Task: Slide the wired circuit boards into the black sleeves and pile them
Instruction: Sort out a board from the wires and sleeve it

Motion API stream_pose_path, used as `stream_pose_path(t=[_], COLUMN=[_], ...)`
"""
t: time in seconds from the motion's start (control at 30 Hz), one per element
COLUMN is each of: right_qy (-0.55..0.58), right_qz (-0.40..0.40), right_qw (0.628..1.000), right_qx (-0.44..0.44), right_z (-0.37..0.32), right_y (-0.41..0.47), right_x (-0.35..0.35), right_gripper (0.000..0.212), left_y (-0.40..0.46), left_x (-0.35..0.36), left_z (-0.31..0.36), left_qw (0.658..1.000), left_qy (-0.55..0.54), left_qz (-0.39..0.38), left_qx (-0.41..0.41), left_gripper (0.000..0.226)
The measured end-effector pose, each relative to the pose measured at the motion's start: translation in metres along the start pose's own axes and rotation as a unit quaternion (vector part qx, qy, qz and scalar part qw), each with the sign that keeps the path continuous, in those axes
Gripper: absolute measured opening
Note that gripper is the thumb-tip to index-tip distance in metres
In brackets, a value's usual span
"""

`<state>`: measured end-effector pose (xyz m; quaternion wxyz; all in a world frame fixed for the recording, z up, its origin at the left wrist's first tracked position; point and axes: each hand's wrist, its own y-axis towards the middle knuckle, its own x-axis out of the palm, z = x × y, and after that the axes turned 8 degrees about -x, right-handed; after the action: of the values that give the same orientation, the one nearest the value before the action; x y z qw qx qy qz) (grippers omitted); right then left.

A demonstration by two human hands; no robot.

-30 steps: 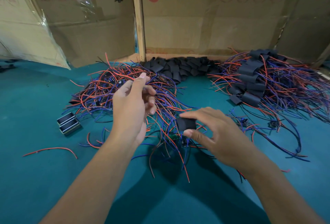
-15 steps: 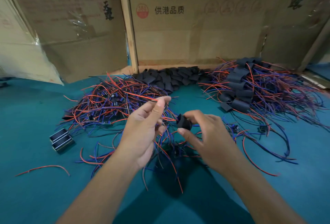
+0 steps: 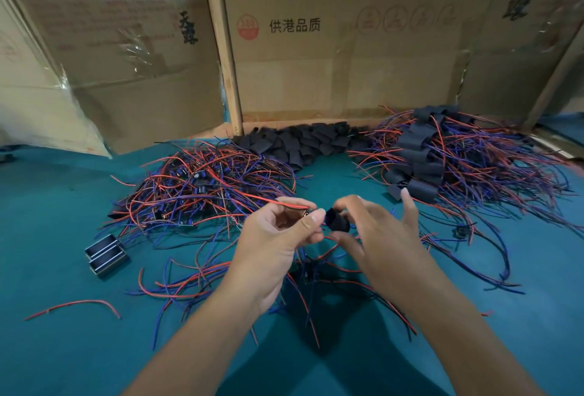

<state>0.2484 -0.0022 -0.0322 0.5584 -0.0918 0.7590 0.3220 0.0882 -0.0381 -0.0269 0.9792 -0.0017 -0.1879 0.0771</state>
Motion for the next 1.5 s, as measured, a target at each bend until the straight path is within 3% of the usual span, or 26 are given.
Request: stream_pose_path(t=[0.27,0.57,0.7,1.03,1.5], right_qy=[-0.068,0.104,0.134,0.166,0.261], right_qz=[-0.023,0.06,0.067,0.081,0.089], right_qw=[0.997,0.99,0.985,0.978,0.958], right_qx=[0.033,-0.076,-0.084,-0.1,-0.08], right_z=[0.011,-0.002,-0.001,-0.001,-0.009], right_y=[-0.002,0.001,0.0,-0.002,0.001], right_x=[-0.008,-0.017,-0.018,-0.02,-0.008], right_gripper=[0.025,0.029,0.026,0.028,0.023], left_y=[-0.002,-0.003,-0.002,-0.002,0.0], left_x=[0.001,0.002,-0.001,0.001,0.007], left_z=[0.003,0.002,0.008,0.004,0.0], left_qw=[1.0,1.0,0.995,0.999,0.991], left_qy=[-0.01,-0.004,-0.08,-0.02,-0.112], left_qz=[-0.021,-0.02,-0.016,-0.024,0.003], left_qx=[-0.02,-0.016,-0.053,-0.02,-0.068], left_gripper=[0.021,0.017,0.011,0.029,0.022])
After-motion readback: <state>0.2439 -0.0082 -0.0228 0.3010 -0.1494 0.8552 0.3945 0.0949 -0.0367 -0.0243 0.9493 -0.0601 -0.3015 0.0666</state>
